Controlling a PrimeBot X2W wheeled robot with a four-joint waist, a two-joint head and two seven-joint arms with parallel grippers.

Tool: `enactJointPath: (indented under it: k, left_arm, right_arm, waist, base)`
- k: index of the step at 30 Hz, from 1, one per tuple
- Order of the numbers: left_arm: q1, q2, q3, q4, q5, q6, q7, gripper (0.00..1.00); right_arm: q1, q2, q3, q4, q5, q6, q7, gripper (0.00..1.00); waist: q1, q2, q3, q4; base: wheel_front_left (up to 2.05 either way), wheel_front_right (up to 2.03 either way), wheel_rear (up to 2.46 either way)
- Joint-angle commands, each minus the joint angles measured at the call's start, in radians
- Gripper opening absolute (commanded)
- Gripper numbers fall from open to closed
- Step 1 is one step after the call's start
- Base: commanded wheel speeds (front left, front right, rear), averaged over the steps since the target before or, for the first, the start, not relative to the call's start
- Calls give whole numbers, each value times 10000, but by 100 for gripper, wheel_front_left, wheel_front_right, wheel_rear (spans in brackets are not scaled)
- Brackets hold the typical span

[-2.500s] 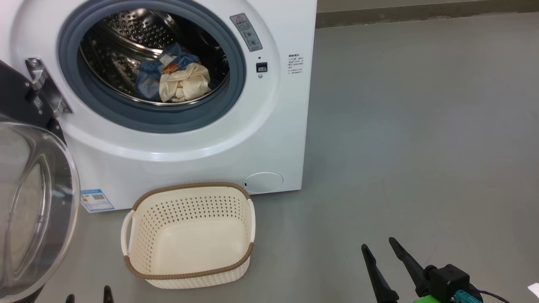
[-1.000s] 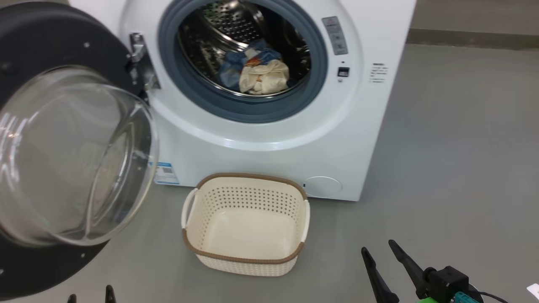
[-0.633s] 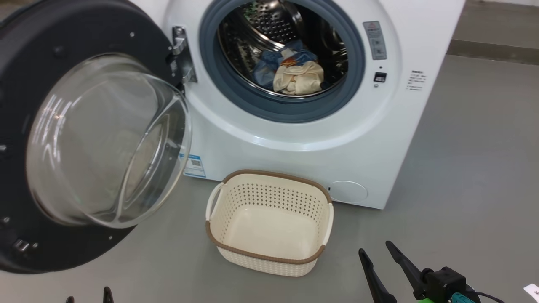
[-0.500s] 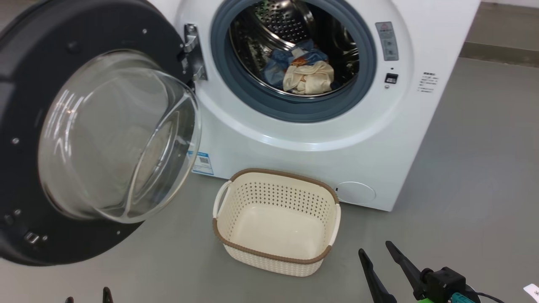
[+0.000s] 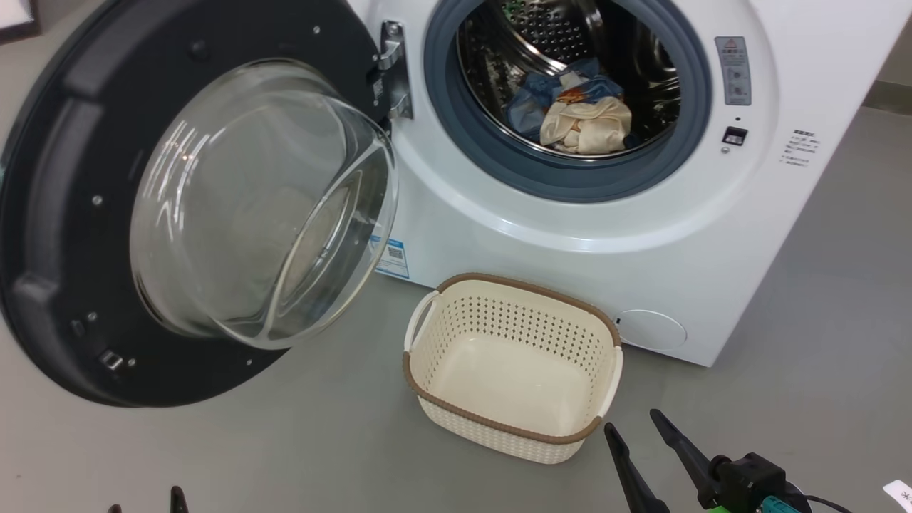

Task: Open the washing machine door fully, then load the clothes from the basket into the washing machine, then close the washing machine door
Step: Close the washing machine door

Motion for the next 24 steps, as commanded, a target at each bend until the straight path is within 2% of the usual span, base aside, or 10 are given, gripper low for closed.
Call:
enactJointPath:
  k: [1,24]
  left_arm:
    - [-228,24,305,-269,-92,100,-65,100]
    - [-228,24,259,-339,-76,187,-65,100]
  right_arm:
    - [-94,-43,270,-204,-57,16,-48,100]
    - [-206,-90,403,-157,-30,16,-48,100]
  waist:
    - [0,0,51,132]
    - [0,0,150,333]
  base:
    - [0,0,0]
    - [0,0,0]
